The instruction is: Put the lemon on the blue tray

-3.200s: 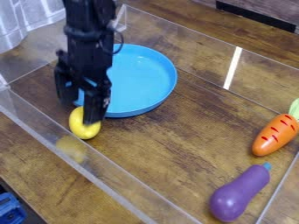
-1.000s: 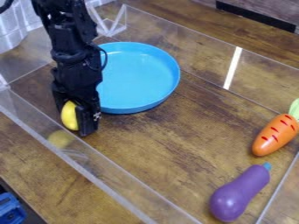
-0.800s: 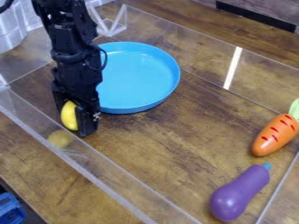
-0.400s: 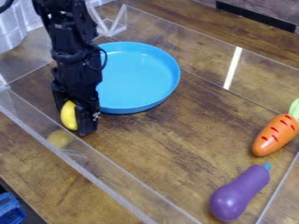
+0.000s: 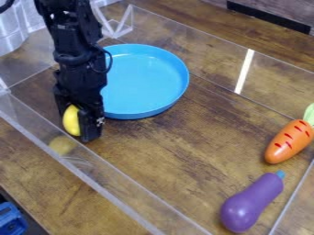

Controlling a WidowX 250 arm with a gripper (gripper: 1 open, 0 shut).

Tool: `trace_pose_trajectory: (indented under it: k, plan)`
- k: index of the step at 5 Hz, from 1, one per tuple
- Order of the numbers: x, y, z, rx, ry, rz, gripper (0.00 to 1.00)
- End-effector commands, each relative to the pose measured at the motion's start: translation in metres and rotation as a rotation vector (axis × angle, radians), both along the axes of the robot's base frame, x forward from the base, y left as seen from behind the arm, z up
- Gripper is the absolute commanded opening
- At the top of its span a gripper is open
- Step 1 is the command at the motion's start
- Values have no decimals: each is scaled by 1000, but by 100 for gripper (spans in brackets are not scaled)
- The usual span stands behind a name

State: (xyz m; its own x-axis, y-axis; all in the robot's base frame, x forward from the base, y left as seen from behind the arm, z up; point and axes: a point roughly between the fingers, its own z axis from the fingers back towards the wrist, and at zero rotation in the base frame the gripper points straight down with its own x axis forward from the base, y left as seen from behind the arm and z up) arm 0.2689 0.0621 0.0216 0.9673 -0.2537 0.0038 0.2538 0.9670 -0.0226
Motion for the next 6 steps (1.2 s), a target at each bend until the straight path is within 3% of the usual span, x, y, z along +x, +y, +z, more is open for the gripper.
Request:
trace_pose_trajectory:
  k: [1,6]
  plan:
    - [14,-3,20,20,-69,-25,0]
    - [25,-9,41,33,-91,-37,0]
